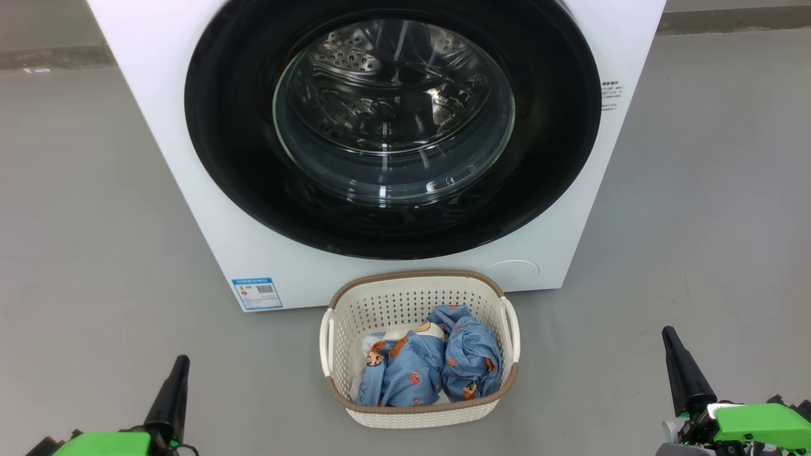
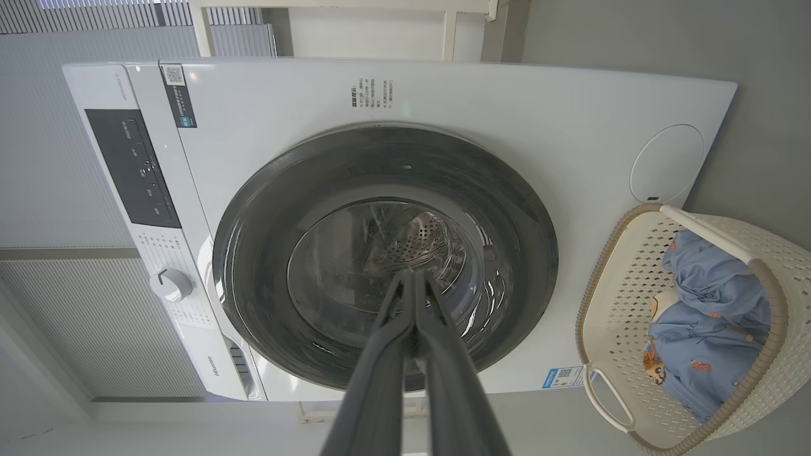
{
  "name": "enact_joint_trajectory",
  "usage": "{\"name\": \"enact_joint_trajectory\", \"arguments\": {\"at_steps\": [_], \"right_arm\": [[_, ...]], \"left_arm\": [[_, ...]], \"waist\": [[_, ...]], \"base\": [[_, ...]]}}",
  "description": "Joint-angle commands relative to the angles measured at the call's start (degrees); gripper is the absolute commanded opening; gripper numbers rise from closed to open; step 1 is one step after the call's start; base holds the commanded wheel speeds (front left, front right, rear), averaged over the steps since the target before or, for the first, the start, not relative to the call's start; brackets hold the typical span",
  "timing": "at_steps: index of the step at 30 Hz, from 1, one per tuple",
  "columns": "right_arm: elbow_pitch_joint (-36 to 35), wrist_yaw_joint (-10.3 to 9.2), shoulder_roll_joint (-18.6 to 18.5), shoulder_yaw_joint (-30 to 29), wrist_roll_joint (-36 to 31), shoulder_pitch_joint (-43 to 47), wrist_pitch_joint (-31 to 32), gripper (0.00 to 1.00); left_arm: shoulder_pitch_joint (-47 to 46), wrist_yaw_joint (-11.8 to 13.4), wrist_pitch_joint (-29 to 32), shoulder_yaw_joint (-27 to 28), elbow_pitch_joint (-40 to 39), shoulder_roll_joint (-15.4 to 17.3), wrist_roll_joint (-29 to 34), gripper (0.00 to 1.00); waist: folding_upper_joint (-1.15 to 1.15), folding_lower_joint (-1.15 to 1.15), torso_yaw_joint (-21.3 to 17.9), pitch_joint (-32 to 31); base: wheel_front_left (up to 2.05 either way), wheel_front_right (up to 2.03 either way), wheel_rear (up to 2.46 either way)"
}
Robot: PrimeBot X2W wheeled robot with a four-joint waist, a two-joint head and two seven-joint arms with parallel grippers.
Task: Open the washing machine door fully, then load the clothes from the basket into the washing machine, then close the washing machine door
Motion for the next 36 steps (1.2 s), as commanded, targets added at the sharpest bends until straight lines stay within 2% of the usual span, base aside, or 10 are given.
{"name": "enact_joint_trajectory", "arguments": {"at_steps": [1,9,10,11,16,26,36], "right_arm": [[-1.62,0.09,-0.21,1.2,-0.38,-2.58,0.25,0.0],[-1.62,0.09,-0.18,1.15,-0.42,-2.58,0.29,0.0],[0.2,0.0,0.03,-0.04,0.0,0.07,-0.01,1.0],[1.15,0.01,0.14,0.58,-1.0,0.55,-1.14,1.0],[1.01,0.01,-0.42,1.42,-3.38,0.42,-2.21,1.0],[1.17,0.02,-1.41,2.98,-10.05,0.0,-3.73,1.0],[2.0,0.02,-2.14,4.45,-18.11,-0.34,-5.4,1.0]], "left_arm": [[-2.38,-0.18,0.38,1.9,-1.08,0.74,0.79,0.0],[-2.39,-0.18,0.44,1.97,-1.08,0.69,0.85,0.0],[0.07,0.0,-0.04,0.01,0.16,-0.05,0.35,1.0],[0.93,0.01,-1.15,-0.54,0.0,-0.19,1.48,1.0],[1.14,0.0,-2.2,-1.11,-0.99,0.59,3.7,1.0],[1.49,-0.01,-3.69,-1.6,-2.2,1.23,9.8,1.0],[1.92,-0.03,-5.34,-2.15,-2.79,1.57,19.01,1.0]], "waist": [[0.0,0.0,0.0,0.0],[0.0,0.0,0.0,0.0],[0.0,0.0,0.0,0.0],[0.0,0.13,0.13,-0.11],[0.0,0.0,0.23,-0.02],[0.0,0.0,0.42,-0.1],[0.0,0.0,0.66,-0.22]], "base": [[0.0,0.0,0.0],[0.0,0.0,0.0],[0.0,0.0,0.0],[0.0,0.0,0.0],[0.0,0.0,0.0],[0.0,0.0,0.0],[0.0,0.0,0.0]]}}
